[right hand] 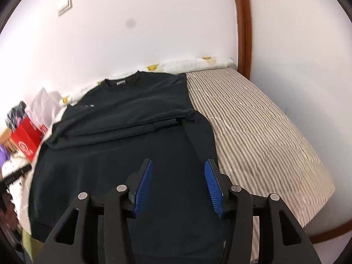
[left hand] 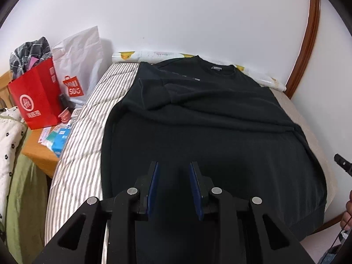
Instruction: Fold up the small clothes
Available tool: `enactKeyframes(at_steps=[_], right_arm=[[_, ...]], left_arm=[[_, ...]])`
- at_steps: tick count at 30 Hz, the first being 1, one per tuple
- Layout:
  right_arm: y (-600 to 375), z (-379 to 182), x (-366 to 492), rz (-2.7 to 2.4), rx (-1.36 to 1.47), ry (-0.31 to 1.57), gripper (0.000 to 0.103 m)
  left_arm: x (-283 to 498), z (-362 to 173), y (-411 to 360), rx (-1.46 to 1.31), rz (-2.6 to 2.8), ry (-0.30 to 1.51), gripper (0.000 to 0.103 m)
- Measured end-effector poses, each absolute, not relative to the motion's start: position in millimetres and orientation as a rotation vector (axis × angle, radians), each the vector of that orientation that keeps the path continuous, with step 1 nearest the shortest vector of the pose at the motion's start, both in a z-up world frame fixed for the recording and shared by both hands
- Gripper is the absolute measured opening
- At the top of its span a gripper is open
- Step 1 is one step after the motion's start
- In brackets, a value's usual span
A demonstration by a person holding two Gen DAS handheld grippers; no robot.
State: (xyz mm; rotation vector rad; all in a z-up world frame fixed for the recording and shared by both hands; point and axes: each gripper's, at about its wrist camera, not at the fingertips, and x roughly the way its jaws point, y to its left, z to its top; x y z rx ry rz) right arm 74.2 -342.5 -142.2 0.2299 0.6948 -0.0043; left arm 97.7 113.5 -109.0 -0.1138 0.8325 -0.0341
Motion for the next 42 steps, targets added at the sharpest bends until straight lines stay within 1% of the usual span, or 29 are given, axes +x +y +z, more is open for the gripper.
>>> enactKeyframes(at_steps=[2, 6, 10, 16, 20, 24, 28, 33, 42], right_arm=[[-340, -146, 63, 0.004, 0.231, 0.700, 0.051], [-335, -158, 45, -0.043, 0.113, 0.710, 0.052], [-351, -173, 32, -0.040, 0.114, 0.728, 0.052], [-368, -204, 31, -0.033, 0.151, 0.769, 0.052], [-365, -224, 35, -0.029, 0.125, 0.807, 0.052], [-365, -240, 41, -0.036, 0.122, 0.844, 0.052], [-363, -244, 41, -0.050, 0.118, 0.812, 0.054], [-360, -246, 44, -0.069, 0.114, 0.803, 0.058], [-357, -246, 48, -0.083, 0.103, 0.805, 0.059]], left_arm=[[88, -113, 114, -0.107, -0.030, 0.838, 0.030], [72, -121, 114, -0.088, -0.017, 0.850, 0.031], [62, -130, 118, -0.082, 0.001, 0.855, 0.035], [60, -155, 125, -0.080, 0.047, 0.894, 0.035], [59, -168, 128, -0.073, 0.061, 0.907, 0.035], [56, -170, 127, -0.055, 0.059, 0.879, 0.036], [54, -174, 123, -0.012, 0.063, 0.856, 0.040], [53, -175, 124, -0.014, 0.063, 0.841, 0.041], [51, -176, 122, -0.003, 0.065, 0.813, 0.043]])
